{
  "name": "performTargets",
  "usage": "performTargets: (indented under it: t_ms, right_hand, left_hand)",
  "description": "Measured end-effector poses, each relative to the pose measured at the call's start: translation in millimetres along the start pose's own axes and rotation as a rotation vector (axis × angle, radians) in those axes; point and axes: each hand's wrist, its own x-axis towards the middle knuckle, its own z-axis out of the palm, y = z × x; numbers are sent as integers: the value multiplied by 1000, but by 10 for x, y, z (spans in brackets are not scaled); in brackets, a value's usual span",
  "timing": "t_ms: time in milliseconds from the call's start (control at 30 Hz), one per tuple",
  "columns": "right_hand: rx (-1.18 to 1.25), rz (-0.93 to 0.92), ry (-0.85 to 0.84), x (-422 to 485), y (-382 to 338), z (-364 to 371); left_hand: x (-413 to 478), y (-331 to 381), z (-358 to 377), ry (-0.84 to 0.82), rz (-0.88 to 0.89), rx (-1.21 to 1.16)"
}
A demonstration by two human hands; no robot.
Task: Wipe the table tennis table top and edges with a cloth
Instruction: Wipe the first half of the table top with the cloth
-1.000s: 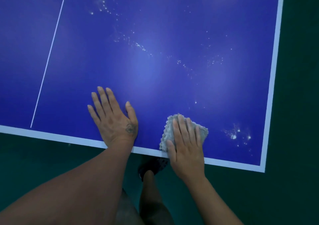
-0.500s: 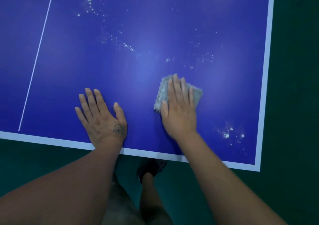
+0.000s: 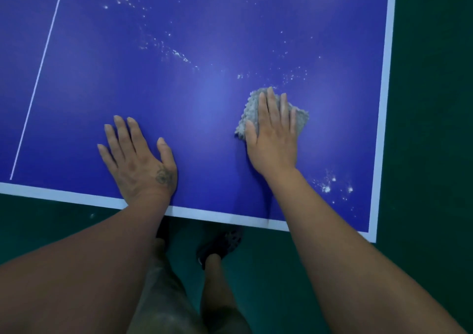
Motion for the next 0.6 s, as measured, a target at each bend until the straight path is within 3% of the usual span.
performTargets:
  t_ms: [200, 367, 600]
  right_hand:
    - [52, -52, -6, -951, -65, 114]
    - [61, -53, 24, -1726, 324, 214]
    - [-15, -90, 24, -689, 794, -8]
  left_hand:
    - [-47, 53, -14, -23, -4, 25]
    - [-605, 686, 10, -60, -16, 0]
    - [-849, 1026, 210, -42, -26, 12]
